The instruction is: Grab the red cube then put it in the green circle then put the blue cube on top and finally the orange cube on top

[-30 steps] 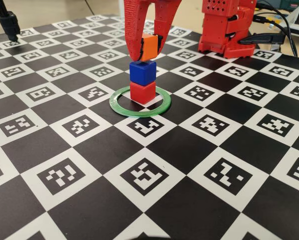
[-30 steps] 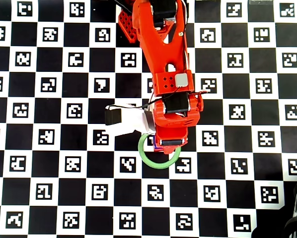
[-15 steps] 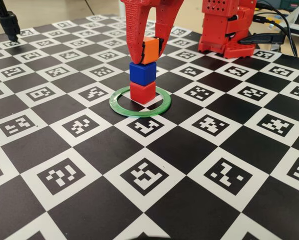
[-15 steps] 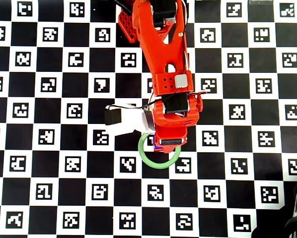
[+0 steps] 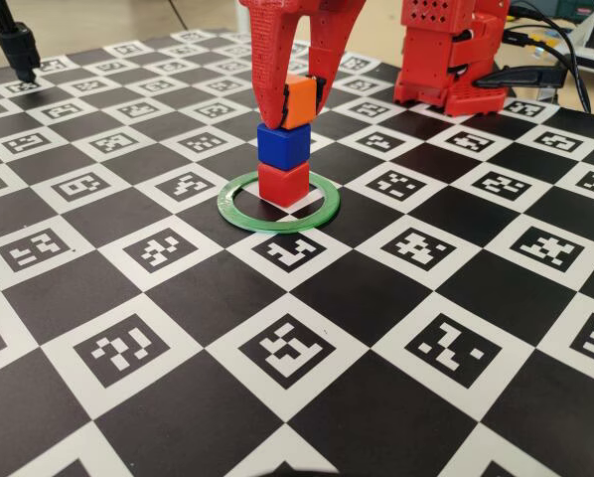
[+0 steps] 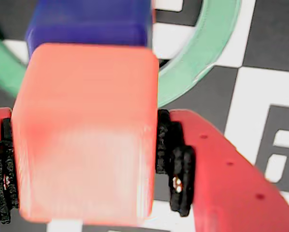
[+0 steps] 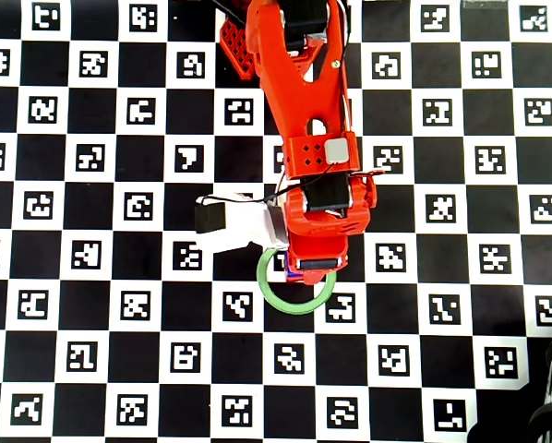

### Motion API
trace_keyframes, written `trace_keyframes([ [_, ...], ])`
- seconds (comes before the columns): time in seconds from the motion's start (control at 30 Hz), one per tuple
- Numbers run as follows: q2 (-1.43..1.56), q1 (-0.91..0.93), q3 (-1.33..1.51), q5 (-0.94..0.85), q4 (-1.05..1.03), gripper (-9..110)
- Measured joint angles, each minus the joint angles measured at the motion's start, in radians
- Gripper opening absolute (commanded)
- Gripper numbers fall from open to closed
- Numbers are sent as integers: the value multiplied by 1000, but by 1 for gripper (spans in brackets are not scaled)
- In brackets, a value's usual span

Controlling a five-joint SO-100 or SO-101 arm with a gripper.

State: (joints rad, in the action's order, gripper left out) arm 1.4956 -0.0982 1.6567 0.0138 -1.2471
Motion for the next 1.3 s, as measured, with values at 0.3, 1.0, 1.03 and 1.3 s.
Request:
trace_keyframes([
  [0.3,0,0,2,20,8,33],
  [1.0,2,0,17,52,-8,40],
  [1.03,11,0,17,52,-14,41],
  [1.3,100,-8,-25,52,-104,43],
])
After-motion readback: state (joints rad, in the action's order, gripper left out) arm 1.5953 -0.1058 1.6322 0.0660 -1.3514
